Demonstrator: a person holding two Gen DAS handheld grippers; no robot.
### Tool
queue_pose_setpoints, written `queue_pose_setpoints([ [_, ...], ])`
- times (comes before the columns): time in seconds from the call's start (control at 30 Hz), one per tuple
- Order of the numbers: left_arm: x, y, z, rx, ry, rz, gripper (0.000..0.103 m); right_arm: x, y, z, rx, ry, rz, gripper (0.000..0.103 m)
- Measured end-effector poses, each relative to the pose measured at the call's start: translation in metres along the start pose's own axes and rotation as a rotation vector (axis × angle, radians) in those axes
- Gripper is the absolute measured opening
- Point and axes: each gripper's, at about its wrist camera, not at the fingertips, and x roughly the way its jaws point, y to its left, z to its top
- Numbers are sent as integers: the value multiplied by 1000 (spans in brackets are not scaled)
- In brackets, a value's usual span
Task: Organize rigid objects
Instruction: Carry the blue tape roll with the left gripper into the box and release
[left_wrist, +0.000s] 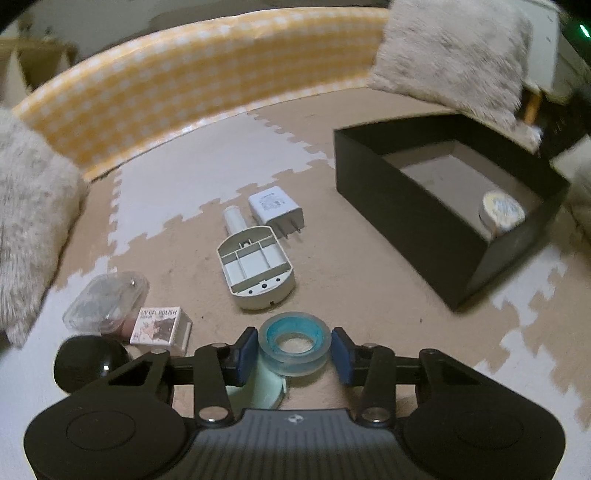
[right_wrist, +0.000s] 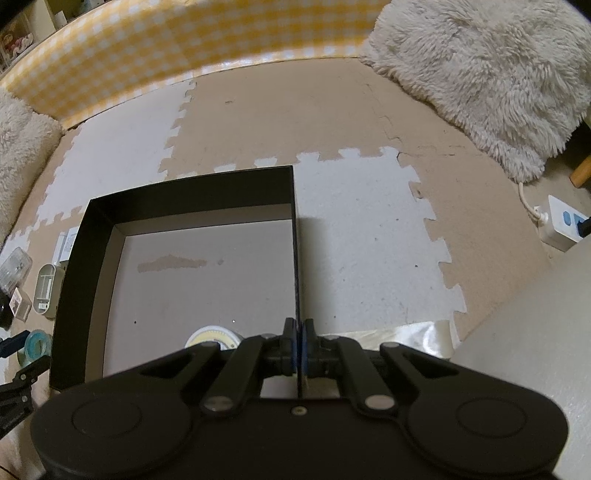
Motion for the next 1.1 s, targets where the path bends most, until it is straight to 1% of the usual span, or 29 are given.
queue_pose_setpoints([
  [0.07,-6,2,4,-88,-12,-8,44,0,0,1,-4,3,-2,3],
  [0.13,-14,3,10,-167,-44,-54,44,0,1,1,-9,6,-7,3],
  [0.3,-33,-5,24,-285,-138,-133,44,0,2,1,-11,7,-9,3],
  [0.37,-39,-14,29,-291,-163,-159,44,0,1,1,-11,8,-9,3],
  [0.5,-47,-40,43,-260,-215,-237,44,0,2,0,-11,6,-10,3],
  [0.6,-46,-56,50,-241,-219,-270,44,0,2,0,-13,6,-11,3],
  [0.73,-36,-69,53,-223,-193,-267,44,1,2,0,-17,7,-16,3],
  [0.83,-31,-70,53,-221,-185,-266,44,0,3,0,-23,7,-21,3],
  [1.0,-27,-65,51,-220,-189,-250,44,0,4,0,-29,8,-26,3],
  [1.1,-25,-66,51,-212,-203,-256,44,0,5,0,-30,8,-29,3],
])
